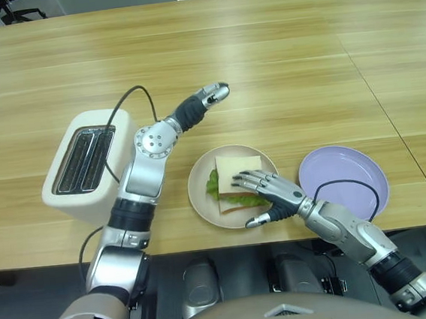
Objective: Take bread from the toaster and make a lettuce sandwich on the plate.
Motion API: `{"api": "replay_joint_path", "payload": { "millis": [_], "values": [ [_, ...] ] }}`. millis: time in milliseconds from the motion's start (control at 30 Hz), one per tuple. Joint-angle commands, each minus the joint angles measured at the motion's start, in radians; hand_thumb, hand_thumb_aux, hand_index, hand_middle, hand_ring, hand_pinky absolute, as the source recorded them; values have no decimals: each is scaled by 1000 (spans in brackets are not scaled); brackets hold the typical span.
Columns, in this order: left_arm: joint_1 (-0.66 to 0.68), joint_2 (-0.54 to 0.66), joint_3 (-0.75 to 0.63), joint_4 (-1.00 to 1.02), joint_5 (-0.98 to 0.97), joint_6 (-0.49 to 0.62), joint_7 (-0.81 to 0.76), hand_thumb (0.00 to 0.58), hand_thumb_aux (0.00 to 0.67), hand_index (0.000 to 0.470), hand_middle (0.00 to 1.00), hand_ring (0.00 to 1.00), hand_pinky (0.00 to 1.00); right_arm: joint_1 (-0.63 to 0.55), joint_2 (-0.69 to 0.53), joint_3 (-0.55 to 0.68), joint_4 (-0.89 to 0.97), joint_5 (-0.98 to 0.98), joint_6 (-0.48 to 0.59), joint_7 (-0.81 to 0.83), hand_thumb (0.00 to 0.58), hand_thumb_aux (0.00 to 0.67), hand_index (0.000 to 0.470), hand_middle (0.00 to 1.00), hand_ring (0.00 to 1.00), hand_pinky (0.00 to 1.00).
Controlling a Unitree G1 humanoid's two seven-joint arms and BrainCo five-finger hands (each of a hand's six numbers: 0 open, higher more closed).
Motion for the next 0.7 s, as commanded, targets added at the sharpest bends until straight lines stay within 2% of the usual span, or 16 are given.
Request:
{"api": "replay_joint_path", "payload": {
  "millis": [33, 367, 467, 600, 700],
  "values": [
    [81, -10, 31, -129, 23, -1, 73, 0, 0, 0, 0, 0, 0, 21, 14, -52, -82, 47, 32, 1, 0, 0, 0, 0, 0, 0],
    [323, -45, 107, -387, 18, -82, 211, 0, 0, 0, 0, 0, 0, 28, 22, -190, -267, 105, 121, 36, 0, 0, 0, 0, 0, 0],
    [418, -65, 121, -431, -45, -114, 197, 0, 0, 0, 0, 0, 0, 80, 75, -218, -307, 309, 166, 104, 0, 0, 0, 0, 0, 0],
    [567, -103, 158, -461, -202, -172, 154, 0, 0, 0, 0, 0, 0, 133, 182, -255, -355, 670, 281, 217, 0, 0, 0, 0, 0, 0],
    [666, -124, 176, -453, -264, -242, 140, 0, 0, 0, 0, 0, 0, 147, 224, -272, -352, 793, 313, 257, 0, 0, 0, 0, 0, 0]
  ]
}}
